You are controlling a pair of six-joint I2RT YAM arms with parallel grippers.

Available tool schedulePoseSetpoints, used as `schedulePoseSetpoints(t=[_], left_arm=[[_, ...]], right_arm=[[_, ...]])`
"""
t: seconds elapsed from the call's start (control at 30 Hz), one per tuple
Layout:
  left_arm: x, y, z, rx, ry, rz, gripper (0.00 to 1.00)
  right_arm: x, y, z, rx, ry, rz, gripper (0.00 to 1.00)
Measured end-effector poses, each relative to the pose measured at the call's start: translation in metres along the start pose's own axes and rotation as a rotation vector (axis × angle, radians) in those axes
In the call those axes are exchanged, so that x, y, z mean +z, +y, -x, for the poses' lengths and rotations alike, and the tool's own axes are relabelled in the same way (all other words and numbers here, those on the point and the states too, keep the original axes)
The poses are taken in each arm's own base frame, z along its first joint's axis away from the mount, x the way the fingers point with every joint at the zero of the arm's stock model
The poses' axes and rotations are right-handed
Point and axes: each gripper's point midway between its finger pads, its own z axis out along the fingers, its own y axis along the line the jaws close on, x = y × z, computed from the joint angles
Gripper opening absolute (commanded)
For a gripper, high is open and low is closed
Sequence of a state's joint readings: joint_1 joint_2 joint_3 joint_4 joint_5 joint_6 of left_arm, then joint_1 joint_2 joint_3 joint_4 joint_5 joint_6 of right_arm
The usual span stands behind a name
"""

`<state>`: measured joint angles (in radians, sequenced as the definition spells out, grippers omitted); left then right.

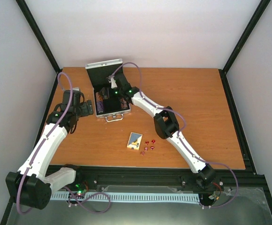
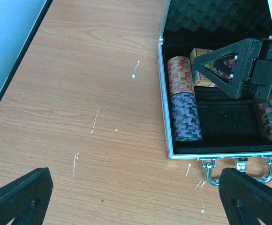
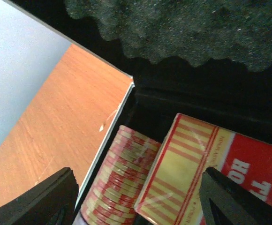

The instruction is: Pack up texas hold em set

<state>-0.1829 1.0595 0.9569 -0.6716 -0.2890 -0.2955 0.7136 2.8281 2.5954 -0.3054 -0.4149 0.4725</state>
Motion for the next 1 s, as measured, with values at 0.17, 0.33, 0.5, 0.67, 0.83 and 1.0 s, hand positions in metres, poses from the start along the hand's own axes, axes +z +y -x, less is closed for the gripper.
schedulePoseSetpoints(t=[0.17,0.33,0.5,0.67,0.83,1.0], left_arm=[[0.0,0.0,-0.001,0.002,0.003,0.001,1.0],[0.0,0.0,-0.001,0.007,0.004,0.001,1.0],[0.003,0.0,-0.003,0.011,0.014,0.003,1.0],[0.005,0.0,-0.004,0.013,0.021,0.005,1.0],[0.005,0.0,-0.004,0.012,0.02,0.005,1.0],[0.005,-0.001,-0.005,0.011,0.025,0.002,1.0]], right_arm=[[-0.001,-0.008,0.0,-0.024,-0.003,-0.046,0.73],[-0.002,-0.015,0.0,-0.056,-0.001,-0.09,0.72],[-0.003,-0.02,0.0,-0.105,0.0,-0.136,0.72],[-0.008,-0.022,-0.004,-0.162,0.028,-0.196,0.73],[-0.013,-0.028,-0.005,-0.198,0.032,-0.278,0.75],[-0.013,-0.034,-0.004,-0.238,0.014,-0.353,0.76]])
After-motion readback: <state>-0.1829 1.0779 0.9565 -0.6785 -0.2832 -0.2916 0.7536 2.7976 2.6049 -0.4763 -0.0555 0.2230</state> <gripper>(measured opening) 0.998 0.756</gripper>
